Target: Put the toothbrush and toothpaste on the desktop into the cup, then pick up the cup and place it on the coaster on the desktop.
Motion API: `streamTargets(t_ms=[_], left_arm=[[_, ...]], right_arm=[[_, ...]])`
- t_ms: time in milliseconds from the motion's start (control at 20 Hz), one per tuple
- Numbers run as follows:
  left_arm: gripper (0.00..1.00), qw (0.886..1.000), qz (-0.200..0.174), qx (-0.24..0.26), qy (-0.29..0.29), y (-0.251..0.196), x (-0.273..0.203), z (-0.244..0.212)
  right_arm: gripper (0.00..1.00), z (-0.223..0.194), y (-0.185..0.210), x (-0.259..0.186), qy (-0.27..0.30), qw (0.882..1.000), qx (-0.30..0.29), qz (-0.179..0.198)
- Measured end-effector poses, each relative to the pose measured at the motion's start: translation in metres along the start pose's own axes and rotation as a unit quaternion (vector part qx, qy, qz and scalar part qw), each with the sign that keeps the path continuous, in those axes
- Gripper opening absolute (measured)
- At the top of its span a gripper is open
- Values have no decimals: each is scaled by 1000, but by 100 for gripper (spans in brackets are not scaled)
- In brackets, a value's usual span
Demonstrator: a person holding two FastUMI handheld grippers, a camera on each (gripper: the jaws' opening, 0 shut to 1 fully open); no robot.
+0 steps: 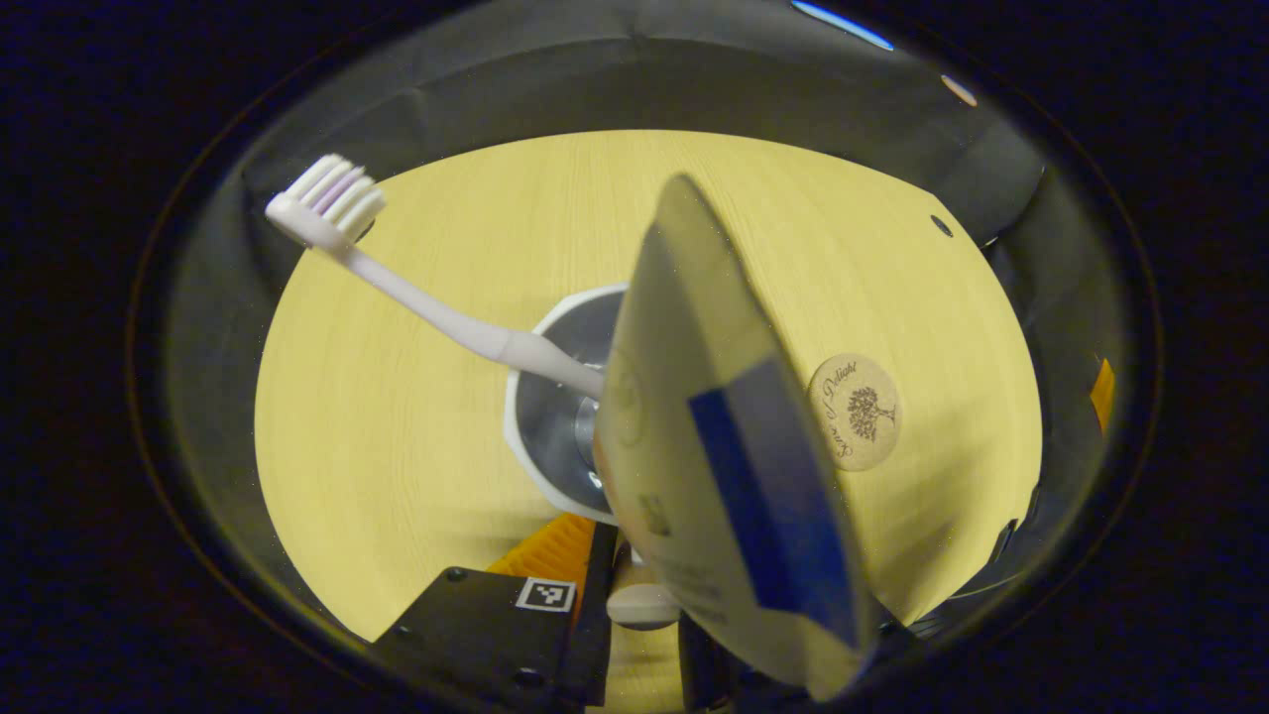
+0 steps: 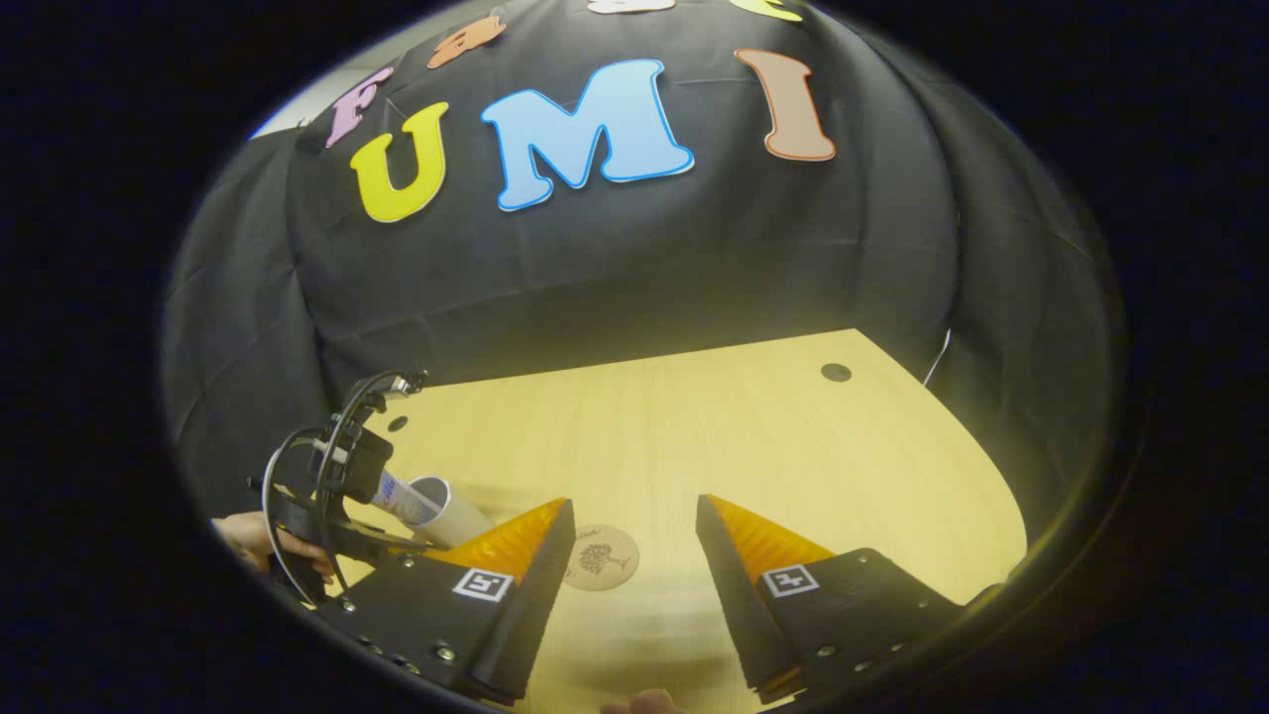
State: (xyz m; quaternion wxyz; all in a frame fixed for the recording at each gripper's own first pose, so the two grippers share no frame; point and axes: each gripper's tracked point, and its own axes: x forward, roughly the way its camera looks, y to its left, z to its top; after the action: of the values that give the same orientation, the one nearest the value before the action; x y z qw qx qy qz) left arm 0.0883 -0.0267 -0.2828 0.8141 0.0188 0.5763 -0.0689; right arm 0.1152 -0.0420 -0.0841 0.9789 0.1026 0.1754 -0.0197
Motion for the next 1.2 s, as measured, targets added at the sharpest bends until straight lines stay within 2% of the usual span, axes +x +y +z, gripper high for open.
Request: streamTargets(t_ms=[250, 700, 1200], left_arm=[[29, 999, -1, 20, -26, -18, -8, 8], [29, 997, -55, 59, -21, -110, -16, 13], [29, 995, -47, 83, 2, -160, 0, 10]], right_arm=[[76, 1, -10, -6, -6, 1000, 6, -5], [76, 2, -40, -26, -12, 1000, 11, -19], [76, -2, -84, -35, -11, 999, 41, -32]])
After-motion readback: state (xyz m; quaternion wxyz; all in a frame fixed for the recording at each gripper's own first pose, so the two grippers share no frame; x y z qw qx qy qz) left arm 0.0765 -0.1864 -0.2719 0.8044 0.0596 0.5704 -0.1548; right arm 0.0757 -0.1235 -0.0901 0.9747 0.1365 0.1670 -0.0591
